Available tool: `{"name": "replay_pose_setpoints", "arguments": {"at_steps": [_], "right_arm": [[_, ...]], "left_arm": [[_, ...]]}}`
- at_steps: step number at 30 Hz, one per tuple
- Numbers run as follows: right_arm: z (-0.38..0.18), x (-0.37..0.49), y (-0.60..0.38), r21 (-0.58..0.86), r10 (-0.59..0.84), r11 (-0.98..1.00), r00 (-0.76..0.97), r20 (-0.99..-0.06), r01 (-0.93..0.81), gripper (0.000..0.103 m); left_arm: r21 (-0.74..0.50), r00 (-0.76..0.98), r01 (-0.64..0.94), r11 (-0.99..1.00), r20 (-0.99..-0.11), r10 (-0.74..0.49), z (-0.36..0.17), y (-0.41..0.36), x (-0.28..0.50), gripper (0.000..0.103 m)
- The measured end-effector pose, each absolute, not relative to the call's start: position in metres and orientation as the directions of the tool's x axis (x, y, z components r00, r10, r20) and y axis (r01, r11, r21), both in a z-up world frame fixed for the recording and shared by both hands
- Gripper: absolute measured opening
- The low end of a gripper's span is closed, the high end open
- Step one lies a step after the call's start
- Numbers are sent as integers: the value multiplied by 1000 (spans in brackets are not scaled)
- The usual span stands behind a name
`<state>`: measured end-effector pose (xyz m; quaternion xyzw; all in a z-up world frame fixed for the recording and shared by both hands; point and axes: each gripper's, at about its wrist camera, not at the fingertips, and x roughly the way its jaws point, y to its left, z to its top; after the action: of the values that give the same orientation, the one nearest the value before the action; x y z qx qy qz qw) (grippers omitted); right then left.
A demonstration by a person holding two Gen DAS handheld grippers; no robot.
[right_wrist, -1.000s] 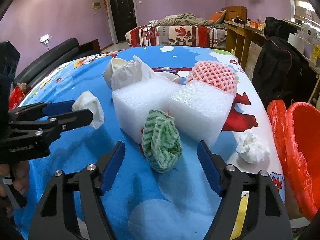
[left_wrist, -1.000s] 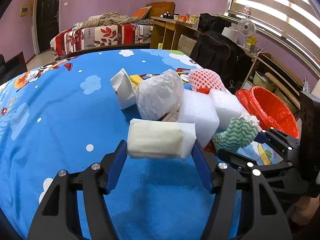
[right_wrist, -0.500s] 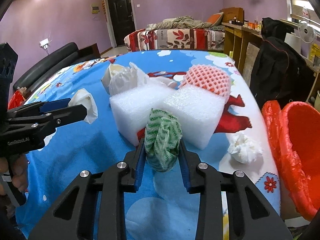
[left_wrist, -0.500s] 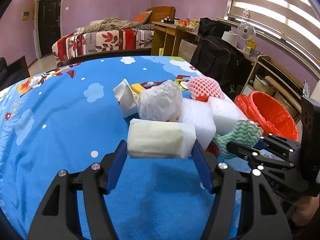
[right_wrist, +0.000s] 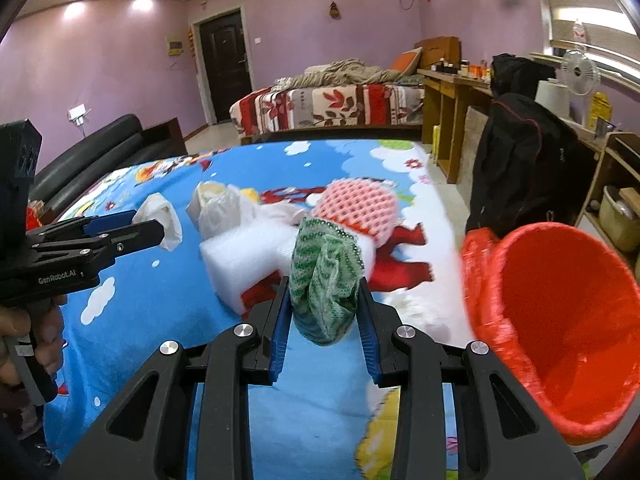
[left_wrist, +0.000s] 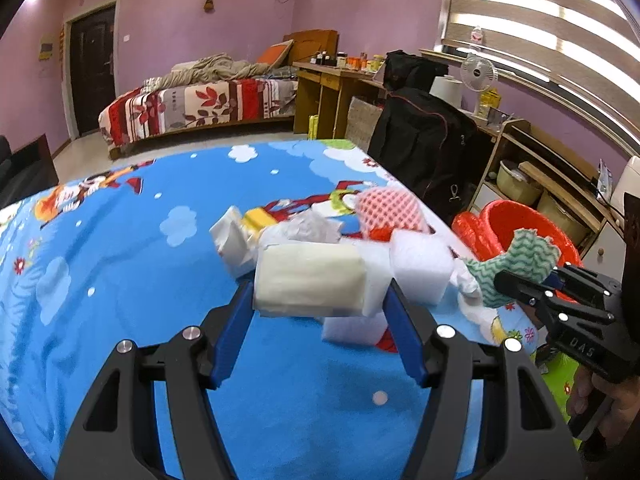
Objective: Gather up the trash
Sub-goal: 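Carry both items over the red bin and open both tools to release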
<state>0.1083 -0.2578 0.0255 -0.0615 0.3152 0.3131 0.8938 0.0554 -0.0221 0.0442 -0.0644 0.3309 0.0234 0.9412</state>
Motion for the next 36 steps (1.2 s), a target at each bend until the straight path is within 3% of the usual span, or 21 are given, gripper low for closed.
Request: {"name": "replay_pose_setpoints", "arguments": {"at_steps": [36], "right_arm": [[49, 161, -417, 56, 300, 944, 771, -562, -327, 33]], "left_arm": [[-23, 754, 256, 966, -620, -215, 78, -180, 144, 63]]}}
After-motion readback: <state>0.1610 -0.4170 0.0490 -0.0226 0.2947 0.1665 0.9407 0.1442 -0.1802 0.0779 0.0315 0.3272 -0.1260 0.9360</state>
